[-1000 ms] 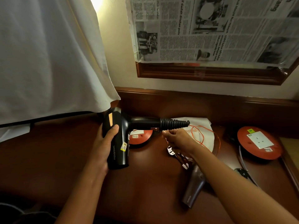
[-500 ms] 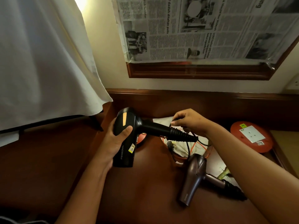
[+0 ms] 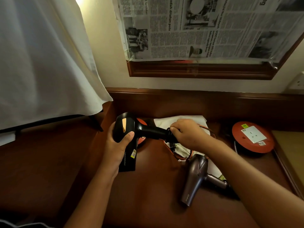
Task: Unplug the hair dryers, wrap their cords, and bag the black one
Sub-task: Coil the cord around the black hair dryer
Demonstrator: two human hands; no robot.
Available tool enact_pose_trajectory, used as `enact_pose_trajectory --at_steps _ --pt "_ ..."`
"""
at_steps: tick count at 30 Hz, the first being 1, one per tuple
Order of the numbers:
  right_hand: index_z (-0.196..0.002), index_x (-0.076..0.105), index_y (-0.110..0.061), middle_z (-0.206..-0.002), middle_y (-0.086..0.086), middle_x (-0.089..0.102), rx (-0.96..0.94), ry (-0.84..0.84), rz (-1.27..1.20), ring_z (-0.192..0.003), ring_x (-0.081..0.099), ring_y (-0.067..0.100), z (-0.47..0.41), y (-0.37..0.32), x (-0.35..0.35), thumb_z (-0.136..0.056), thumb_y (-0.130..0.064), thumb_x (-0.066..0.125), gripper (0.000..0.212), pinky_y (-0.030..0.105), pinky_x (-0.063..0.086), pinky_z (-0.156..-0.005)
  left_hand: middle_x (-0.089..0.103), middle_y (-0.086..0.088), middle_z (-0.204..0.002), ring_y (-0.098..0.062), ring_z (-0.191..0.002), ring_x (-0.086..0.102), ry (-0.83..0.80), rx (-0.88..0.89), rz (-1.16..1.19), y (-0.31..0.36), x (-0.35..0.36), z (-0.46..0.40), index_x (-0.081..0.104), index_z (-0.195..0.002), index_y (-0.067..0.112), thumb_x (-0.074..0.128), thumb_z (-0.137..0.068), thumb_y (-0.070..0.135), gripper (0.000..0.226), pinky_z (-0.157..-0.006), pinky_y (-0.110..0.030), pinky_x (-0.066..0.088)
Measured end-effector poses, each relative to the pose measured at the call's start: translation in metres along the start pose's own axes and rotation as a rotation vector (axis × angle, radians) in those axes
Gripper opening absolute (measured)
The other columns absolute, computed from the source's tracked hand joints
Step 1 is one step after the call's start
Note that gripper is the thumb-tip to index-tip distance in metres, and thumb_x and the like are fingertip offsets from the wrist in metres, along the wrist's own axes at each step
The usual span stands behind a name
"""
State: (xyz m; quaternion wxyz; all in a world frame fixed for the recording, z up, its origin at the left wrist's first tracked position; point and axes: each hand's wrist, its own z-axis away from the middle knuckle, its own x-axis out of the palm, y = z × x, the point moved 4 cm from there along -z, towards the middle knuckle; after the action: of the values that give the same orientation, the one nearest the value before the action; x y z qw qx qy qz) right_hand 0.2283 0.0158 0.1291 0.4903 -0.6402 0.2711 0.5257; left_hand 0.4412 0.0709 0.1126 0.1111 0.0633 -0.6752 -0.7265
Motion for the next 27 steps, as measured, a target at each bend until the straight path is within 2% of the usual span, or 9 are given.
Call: enact_pose_trajectory --at_steps 3,6,8,12,15,17,20,23,27 --pt "-0.09 0.059 -0.006 -0.093 0.013 0.056 0.067 0.039 -0.076 -0.086 0.052 0.029 0.008 -0.007 0.01 -0.098 -0.016 0.039 0.024 0.034 0.033 -0.069 0.065 0.005 -0.112 -0.007 -0.094 0.069 0.045 0.02 -0.026 -0.007 -0.008 -0.002 0.051 -0.126 0.033 0.069 -0.084 0.012 0.05 -0.063 -0.014 0.053" --pt "-0.088 0.059 -0.011 -0.084 0.004 0.049 0.14 0.177 -0.208 -0.08 0.048 0.025 0.016 -0.012 0.023 -0.096 -0.013 0.04 0.02 0.029 0.027 -0.066 0.064 0.007 -0.114 -0.005 -0.097 0.067 0.099 0.045 -0.018 -0.011 -0.011 -0.001 0.052 -0.125 0.035 0.069 -0.084 0.012 0.05 -0.069 -0.015 0.053" --pt "-0.086 0.058 -0.013 -0.079 0.0 0.049 0.179 0.291 -0.297 -0.073 0.045 0.019 0.024 -0.016 0.032 -0.097 -0.012 0.041 0.02 0.029 0.026 -0.063 0.063 0.008 -0.117 -0.01 -0.105 0.064 0.124 0.054 -0.034 -0.014 -0.011 0.0 0.052 -0.126 0.036 0.07 -0.084 0.015 0.05 -0.079 -0.022 0.052" --pt "-0.085 0.059 -0.011 -0.065 -0.004 0.053 0.388 0.405 -0.817 -0.056 0.045 0.01 0.036 -0.018 0.051 -0.097 -0.011 0.044 0.02 0.023 0.033 -0.052 0.06 0.006 -0.126 -0.015 -0.114 0.06 0.17 0.017 -0.047 -0.024 -0.014 0.002 0.044 -0.139 0.031 0.072 -0.083 0.022 0.064 -0.092 -0.034 0.051" --pt "-0.087 0.052 -0.009 -0.066 0.004 0.051 0.453 0.273 -1.355 -0.047 0.04 0.01 0.04 -0.026 0.066 -0.098 -0.012 0.046 0.013 0.023 0.03 -0.041 0.061 0.004 -0.125 -0.015 -0.113 0.061 0.189 0.005 -0.029 -0.027 -0.018 0.002 0.046 -0.138 0.029 0.072 -0.083 0.023 0.061 -0.091 -0.034 0.051" --pt "-0.085 0.048 -0.011 -0.064 0.004 0.047 0.452 0.126 -1.54 -0.045 0.037 0.011 0.041 -0.027 0.073 -0.099 -0.018 0.045 0.016 0.023 0.028 -0.041 0.062 0.004 -0.123 -0.013 -0.11 0.062 0.183 -0.006 -0.013 -0.029 -0.019 0.003 0.047 -0.136 0.028 0.071 -0.084 0.022 0.058 -0.085 -0.03 0.052" --pt "-0.078 0.048 -0.015 -0.055 0.001 0.04 0.518 -0.071 -1.629 -0.04 0.028 0.011 0.041 -0.025 0.081 -0.098 -0.038 0.046 0.031 0.021 0.02 -0.042 0.064 0.003 -0.12 -0.013 -0.105 0.064 0.197 -0.028 0.029 -0.03 -0.02 0.004 0.05 -0.134 0.028 0.068 -0.086 0.022 0.051 -0.073 -0.024 0.05" --pt "-0.07 0.051 -0.014 -0.049 0.0 0.027 0.507 -0.152 -1.644 -0.04 0.02 0.01 0.043 -0.029 0.09 -0.094 -0.055 0.04 0.049 0.02 0.015 -0.04 0.065 0.005 -0.117 -0.012 -0.102 0.064 0.207 -0.04 0.071 -0.027 -0.018 0.003 0.051 -0.133 0.028 0.067 -0.088 0.02 0.049 -0.071 -0.024 0.049" --pt "-0.078 0.052 -0.011 -0.053 -0.002 0.028 0.441 -0.097 -1.889 -0.04 0.022 0.007 0.042 -0.031 0.102 -0.097 -0.042 0.039 0.038 0.019 0.021 -0.038 0.065 0.004 -0.116 -0.012 -0.101 0.064 0.207 -0.041 0.085 -0.026 -0.015 0.003 0.051 -0.133 0.027 0.067 -0.087 0.02 0.049 -0.071 -0.024 0.049"
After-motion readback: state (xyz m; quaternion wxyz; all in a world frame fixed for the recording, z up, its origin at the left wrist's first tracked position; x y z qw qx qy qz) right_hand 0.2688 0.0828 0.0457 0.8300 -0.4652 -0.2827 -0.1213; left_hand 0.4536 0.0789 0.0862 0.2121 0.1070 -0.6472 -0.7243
